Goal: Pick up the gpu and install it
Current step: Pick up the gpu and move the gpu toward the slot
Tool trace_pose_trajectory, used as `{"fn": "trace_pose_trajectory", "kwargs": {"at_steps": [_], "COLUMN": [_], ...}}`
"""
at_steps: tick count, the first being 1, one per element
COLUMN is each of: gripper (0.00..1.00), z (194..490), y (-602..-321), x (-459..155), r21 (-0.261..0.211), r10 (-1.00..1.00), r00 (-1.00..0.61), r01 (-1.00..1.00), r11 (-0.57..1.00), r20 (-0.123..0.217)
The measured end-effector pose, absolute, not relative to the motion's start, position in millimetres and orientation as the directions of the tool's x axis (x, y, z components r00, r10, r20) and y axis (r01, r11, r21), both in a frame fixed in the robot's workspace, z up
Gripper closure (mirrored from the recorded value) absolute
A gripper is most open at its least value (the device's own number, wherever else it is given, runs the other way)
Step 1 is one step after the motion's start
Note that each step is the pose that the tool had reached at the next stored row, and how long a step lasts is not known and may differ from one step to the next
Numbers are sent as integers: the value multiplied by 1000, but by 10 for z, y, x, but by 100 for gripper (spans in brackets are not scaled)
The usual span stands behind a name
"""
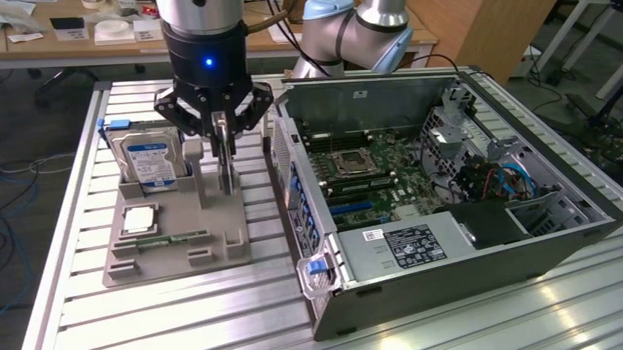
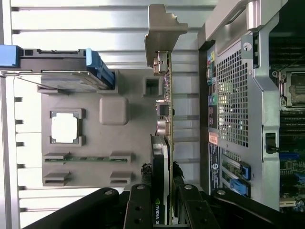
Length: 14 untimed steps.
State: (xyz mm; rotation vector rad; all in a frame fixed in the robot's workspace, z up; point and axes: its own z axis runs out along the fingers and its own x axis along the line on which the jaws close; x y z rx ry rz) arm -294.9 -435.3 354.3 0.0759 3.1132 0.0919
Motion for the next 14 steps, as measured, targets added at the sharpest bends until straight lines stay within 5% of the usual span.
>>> {"fn": "trace_pose_trajectory", "kwargs": {"at_steps": [14], "gripper": [73], "z": [3787], "y": [-4353], "x": [-2948], "r21": [60], "r10": [49], "r00": [-998], "r01": [48], "r11": [997], "r20": [-25]}}
